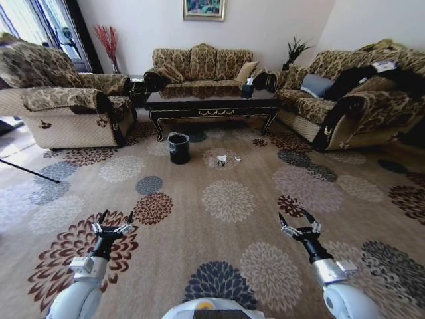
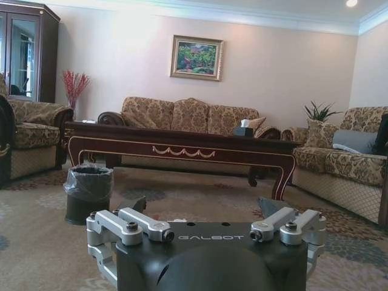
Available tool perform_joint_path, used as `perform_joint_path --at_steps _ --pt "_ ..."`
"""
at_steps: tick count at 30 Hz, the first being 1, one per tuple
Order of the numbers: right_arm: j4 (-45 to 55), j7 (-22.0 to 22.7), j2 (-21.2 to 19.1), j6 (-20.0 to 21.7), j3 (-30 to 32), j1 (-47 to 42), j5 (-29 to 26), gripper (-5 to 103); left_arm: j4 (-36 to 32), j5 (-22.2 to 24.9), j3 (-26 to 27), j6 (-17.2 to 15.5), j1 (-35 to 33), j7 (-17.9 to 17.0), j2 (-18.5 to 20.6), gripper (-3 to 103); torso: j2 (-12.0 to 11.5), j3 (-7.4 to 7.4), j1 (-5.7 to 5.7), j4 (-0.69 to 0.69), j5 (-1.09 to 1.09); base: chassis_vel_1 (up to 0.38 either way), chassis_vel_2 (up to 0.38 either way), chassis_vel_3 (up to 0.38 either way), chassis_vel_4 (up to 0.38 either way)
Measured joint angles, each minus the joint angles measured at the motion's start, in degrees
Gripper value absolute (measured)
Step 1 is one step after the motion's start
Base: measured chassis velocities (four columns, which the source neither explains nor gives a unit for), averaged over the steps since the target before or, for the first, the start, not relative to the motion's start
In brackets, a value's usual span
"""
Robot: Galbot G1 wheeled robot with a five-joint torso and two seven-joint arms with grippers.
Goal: Move to the front of the table and pick up the trash from the floor, then place it into the trash bin.
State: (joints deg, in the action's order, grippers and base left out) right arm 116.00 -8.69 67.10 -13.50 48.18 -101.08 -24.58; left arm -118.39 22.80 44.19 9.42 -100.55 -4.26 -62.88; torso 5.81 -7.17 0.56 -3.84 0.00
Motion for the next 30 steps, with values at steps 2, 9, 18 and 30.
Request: perform_joint_path --at_steps 2,9,18,30 --pt "0.0 0.0 0.0 0.0 0.0 0.0 0.0 100 0.0 0.0 0.0 0.0 0.0 0.0 0.0 100 -0.2 0.17 -0.06 0.00 0.00 0.000 0.000 0.000 0.000" --pt "-0.1 -0.6 -0.1 -0.1 0.2 -0.3 0.0 100 0.1 0.0 -0.1 -0.1 0.1 -0.1 -0.1 100 -2.0 1.64 -0.31 0.00 0.00 0.000 0.000 0.000 0.000" --pt "-0.5 -1.0 -0.1 -0.2 0.0 -0.3 -0.1 100 0.4 0.1 -0.2 -0.1 0.5 -0.2 -0.1 100 -3.8 3.21 -0.54 0.00 0.00 0.000 0.000 0.000 0.000" --pt "-0.5 -1.2 -0.1 -0.2 -0.2 -0.3 0.1 100 1.0 0.1 -0.3 -0.1 0.7 -0.7 -0.3 100 -5.8 5.84 -0.55 0.00 0.01 0.000 0.000 0.000 0.000"
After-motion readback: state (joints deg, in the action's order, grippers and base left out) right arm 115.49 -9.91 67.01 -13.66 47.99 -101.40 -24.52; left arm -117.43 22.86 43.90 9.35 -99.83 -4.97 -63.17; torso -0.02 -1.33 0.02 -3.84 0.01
